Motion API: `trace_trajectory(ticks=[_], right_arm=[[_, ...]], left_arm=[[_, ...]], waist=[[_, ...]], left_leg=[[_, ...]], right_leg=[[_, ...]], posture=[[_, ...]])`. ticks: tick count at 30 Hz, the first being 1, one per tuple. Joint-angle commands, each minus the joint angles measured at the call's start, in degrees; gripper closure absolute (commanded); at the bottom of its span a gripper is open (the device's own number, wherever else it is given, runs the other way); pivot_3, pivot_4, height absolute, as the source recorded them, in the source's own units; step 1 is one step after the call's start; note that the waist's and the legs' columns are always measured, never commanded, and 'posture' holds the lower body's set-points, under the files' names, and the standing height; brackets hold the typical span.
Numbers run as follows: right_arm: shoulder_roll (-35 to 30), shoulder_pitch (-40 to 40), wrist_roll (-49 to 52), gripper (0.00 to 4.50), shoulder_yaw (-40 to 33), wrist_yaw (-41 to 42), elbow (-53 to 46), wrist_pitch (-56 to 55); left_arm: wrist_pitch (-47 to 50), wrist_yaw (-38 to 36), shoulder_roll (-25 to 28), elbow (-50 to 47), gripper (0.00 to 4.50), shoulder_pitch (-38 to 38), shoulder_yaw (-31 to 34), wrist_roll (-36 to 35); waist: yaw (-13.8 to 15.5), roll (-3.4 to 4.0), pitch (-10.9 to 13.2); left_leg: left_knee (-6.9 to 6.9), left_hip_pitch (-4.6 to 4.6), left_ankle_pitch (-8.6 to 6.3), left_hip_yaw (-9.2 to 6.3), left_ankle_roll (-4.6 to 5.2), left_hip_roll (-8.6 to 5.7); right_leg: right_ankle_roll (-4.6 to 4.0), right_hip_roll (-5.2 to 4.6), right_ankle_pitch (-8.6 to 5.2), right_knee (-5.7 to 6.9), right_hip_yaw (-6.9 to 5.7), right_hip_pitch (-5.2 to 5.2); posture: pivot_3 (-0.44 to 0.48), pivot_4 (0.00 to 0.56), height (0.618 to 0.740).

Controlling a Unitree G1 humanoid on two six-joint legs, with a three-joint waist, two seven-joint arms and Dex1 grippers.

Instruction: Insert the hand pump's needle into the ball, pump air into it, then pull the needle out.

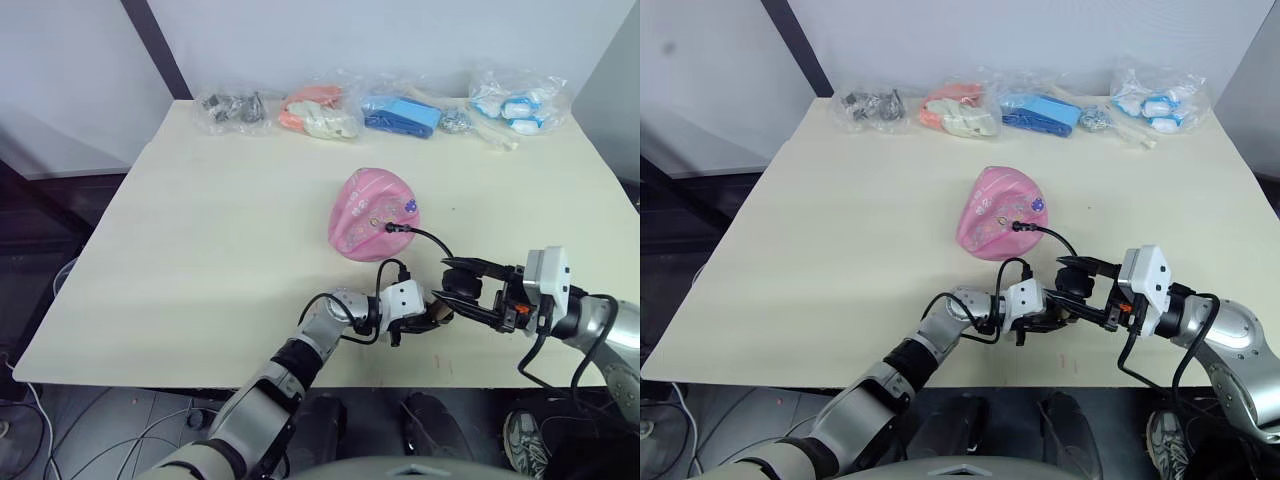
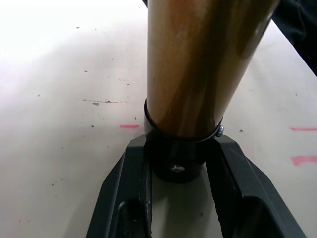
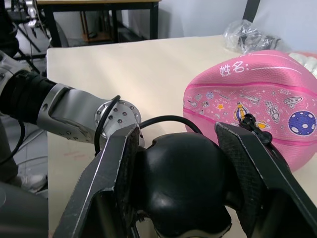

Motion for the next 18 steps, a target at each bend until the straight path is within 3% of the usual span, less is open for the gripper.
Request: trace_trajectory(ticks=[1,18], right_arm=[[-1.94,-2.25,3.09,2.55,-6.65,0.16,-2.67,0.72],[-10.74,-11.01,21.93,2.55,-20.31,-0.12,-4.72,14.49]], left_arm=[[1.84,-1.31,0.35,2.26,3.44,0.14,-0.25,0.69],[3.45,-3.5,0.54,5.77,3.44,-0.78,-1.06,1.53]], waist=[[-0.01,-0.02,0.01],[0.05,-0.07,0.04]], left_leg=[[0.0,-0.01,0.0,-0.01,0.0,0.0],[0.01,-0.03,-0.04,0.02,0.07,-0.01]], right_leg=[[0.0,0.0,0.0,0.0,0.0,0.0],[0.03,-0.04,0.03,0.0,0.01,-0.02]], posture=[[0.0,0.15,0.736],[0.0,0.15,0.736]])
